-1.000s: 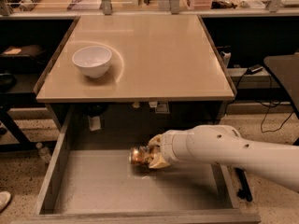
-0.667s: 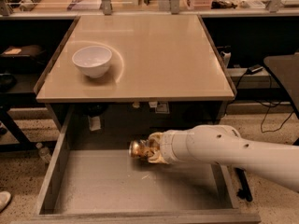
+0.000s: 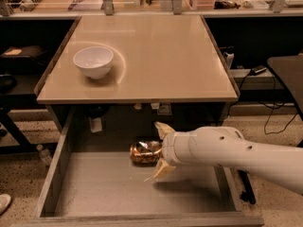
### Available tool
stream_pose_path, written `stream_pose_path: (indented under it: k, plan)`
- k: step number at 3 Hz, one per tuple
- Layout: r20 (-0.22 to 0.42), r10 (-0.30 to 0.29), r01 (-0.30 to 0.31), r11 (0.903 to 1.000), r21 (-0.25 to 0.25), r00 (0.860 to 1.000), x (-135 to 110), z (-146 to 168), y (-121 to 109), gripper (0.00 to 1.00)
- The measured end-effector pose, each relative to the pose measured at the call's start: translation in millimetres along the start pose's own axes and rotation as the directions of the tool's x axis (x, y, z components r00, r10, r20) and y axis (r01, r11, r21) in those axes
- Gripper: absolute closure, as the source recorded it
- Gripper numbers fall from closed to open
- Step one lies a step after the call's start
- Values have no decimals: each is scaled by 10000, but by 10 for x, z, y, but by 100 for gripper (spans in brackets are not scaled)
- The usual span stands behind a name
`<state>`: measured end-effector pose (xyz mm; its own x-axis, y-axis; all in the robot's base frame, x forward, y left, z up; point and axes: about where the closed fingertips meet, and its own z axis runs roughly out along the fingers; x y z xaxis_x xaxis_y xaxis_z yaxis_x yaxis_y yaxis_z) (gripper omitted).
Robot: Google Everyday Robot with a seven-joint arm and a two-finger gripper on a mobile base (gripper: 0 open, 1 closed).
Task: Place orange can into top drawer
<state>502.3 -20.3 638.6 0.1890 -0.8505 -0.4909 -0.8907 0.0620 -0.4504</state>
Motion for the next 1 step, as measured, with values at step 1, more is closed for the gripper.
stream_pose_path:
  k: [1]
  plan:
    - [0, 0, 0, 10000, 0, 10000, 0, 0, 0, 0]
